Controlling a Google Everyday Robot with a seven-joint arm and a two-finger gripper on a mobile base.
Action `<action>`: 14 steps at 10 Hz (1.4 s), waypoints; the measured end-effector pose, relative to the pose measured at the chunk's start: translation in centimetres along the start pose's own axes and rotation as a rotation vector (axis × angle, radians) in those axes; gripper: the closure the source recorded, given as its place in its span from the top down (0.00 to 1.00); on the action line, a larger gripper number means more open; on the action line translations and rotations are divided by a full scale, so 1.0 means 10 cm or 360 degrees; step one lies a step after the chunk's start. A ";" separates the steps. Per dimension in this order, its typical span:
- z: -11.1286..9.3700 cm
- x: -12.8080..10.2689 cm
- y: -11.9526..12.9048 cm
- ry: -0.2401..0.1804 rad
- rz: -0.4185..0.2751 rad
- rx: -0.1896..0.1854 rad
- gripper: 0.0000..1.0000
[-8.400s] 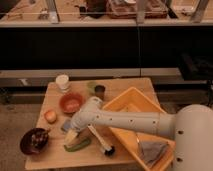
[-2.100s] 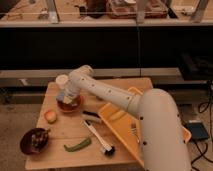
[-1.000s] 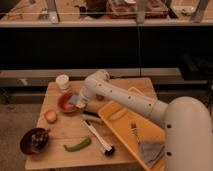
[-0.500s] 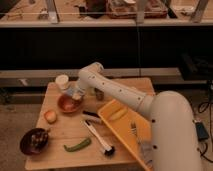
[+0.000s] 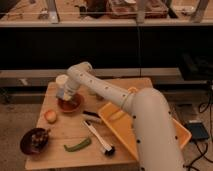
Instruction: Wipe red bowl with sponge
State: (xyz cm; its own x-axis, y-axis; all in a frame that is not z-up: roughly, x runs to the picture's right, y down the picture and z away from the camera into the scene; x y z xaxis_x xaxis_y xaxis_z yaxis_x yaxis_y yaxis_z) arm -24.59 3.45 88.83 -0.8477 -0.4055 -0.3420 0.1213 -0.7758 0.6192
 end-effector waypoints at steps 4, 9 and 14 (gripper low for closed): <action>-0.04 -0.02 -0.50 -0.0023 -0.0128 0.0111 0.00; -0.22 -0.54 -0.62 -0.0099 -0.0053 0.0090 0.00; -0.45 -0.86 -0.37 -0.0090 0.0090 -0.0017 0.00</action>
State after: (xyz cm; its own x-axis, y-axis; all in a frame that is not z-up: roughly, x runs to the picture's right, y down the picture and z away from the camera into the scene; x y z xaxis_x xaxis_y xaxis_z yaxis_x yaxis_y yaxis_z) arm -15.39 7.67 86.29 -0.8672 -0.4208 -0.2661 0.1750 -0.7579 0.6284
